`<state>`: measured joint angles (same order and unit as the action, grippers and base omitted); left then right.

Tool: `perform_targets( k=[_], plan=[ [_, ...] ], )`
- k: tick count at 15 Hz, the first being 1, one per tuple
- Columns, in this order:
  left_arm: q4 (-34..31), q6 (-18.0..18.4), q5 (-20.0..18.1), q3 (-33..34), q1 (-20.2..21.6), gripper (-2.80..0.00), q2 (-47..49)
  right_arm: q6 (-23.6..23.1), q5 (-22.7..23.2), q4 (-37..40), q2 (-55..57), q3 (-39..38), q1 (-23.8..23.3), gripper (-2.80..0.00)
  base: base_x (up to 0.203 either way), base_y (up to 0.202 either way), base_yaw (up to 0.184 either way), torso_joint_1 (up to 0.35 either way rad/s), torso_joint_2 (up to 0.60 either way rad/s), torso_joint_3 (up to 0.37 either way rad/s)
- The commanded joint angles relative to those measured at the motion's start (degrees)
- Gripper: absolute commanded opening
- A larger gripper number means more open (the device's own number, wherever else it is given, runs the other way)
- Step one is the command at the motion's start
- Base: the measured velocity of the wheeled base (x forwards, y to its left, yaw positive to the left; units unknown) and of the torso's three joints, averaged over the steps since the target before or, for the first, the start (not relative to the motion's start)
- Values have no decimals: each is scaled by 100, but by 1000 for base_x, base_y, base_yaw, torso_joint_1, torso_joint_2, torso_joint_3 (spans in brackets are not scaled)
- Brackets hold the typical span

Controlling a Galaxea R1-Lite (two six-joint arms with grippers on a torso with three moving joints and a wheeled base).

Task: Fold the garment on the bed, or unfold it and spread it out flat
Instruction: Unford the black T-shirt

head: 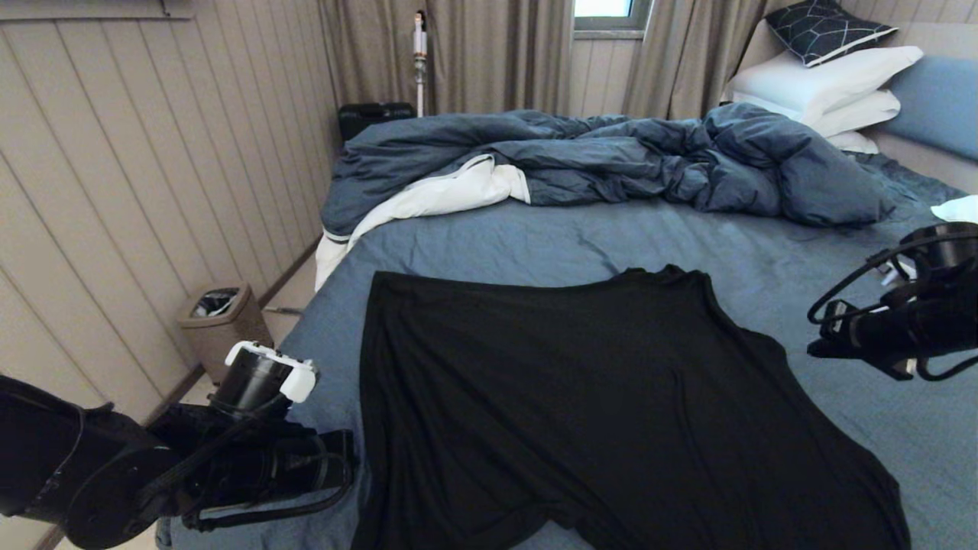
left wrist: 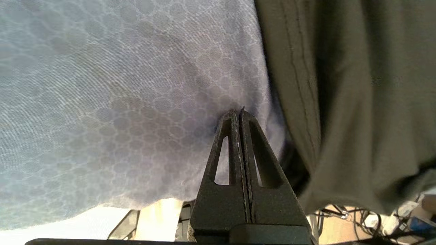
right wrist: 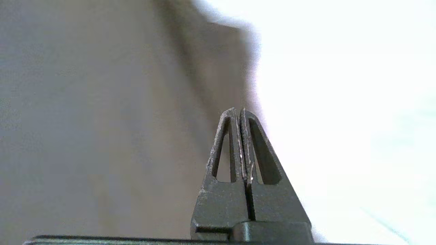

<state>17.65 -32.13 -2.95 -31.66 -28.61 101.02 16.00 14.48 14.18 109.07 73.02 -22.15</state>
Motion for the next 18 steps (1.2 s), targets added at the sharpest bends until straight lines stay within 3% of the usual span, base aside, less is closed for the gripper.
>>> perform_targets(
  k=[1,2,8,14,18],
  plan=[
    [11,-46,-15,-13,-1,-280,67,-2,-180,91,64,71,-28,-280,0,0,0,0,0,0],
    [-7,-144,-14,-16,-3,0,41,0,-265,203,62,144,-12,-280,0,0,0,0,0,0],
    [18,-293,-31,-60,-31,0,-12,0,-595,261,220,178,115,-280,0,0,0,0,0,0],
    [24,-609,-92,-112,-655,0,117,-34,-615,217,412,213,141,-280,0,0,0,0,0,0],
    [194,-601,-239,-68,-725,0,228,-85,-616,217,449,187,106,-280,0,0,0,0,0,0]
  ],
)
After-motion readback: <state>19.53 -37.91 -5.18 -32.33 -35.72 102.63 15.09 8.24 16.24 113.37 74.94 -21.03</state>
